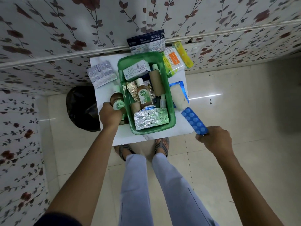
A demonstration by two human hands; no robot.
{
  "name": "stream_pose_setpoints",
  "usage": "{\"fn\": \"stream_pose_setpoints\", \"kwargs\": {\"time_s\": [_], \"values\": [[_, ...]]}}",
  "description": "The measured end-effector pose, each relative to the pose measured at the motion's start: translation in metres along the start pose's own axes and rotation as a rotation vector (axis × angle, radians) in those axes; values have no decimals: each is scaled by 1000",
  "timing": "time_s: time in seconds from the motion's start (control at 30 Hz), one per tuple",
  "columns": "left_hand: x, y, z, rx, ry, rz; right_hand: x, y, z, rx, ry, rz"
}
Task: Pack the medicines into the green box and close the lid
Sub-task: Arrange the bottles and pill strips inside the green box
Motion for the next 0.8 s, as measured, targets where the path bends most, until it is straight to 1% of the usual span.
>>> {"fn": "stream_pose_setpoints", "kwargs": {"time_s": [0.07,0.13,0.17,0.27,0.33,0.4,0.43,0.53,0.57,0.63,0.7,0.8], "values": [[-6,-1,-4,-14,-60,41,-18,-11,-8,-51,70,19],[-12,-2,-11,-35,-124,62,-32,-24,-33,-167,91,3],[-14,-3,-14,-44,-154,67,-36,-30,-52,-247,33,-11],[-22,-8,-20,-61,-247,97,-25,-40,-114,-476,-262,-118],[-28,-12,-20,-62,-302,113,-14,-43,-143,-535,-419,-176],[-35,-15,-16,-46,-328,142,-17,-38,-157,-540,-483,-143],[-38,-16,-14,-36,-334,153,-24,-32,-159,-524,-447,-90],[-44,-23,-1,15,-370,161,-53,-3,-150,-410,-169,110],[-46,-25,4,31,-381,169,-55,8,-145,-370,-82,149],[-48,-31,14,59,-423,175,-43,26,-137,-324,11,143],[-48,-37,25,96,-480,157,-20,35,-133,-311,12,80],[-48,-45,37,158,-545,125,4,45,-129,-296,14,67]]}}
Point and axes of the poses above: each hand's wrist, its own y-axis towards the middle knuckle, its own x-axis out of the palm, z = x × y, the point moved 8 cm from there along y, towards the middle knuckle, and after that the axes turned 8 degrees about x, right-handed, at the moved point
